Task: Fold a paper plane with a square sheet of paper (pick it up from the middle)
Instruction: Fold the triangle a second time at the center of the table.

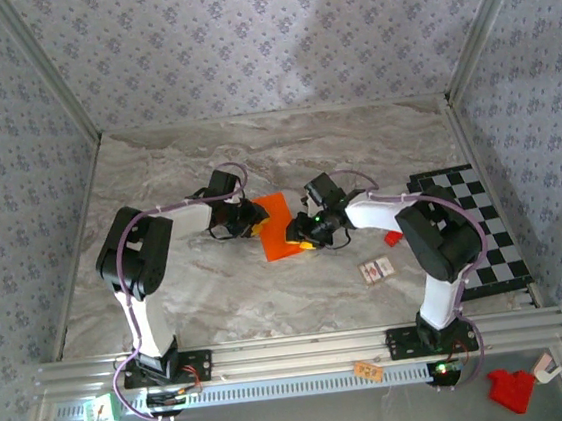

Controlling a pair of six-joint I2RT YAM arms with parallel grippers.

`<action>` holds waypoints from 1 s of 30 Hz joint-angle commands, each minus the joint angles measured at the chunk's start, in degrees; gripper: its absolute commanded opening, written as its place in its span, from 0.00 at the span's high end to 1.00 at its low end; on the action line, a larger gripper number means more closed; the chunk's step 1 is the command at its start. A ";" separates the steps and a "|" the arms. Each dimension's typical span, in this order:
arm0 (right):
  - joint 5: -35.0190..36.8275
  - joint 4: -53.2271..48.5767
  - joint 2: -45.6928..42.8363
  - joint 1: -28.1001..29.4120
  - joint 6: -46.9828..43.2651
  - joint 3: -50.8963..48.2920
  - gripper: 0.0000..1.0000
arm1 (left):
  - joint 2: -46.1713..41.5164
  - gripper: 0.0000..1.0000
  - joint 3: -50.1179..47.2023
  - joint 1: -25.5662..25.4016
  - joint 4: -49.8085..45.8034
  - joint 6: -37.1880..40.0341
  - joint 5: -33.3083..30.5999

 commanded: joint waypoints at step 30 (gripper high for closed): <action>-5.41 7.60 -0.95 -2.95 6.60 -4.65 0.72 | 4.50 0.70 -0.86 0.18 -3.21 1.43 -0.77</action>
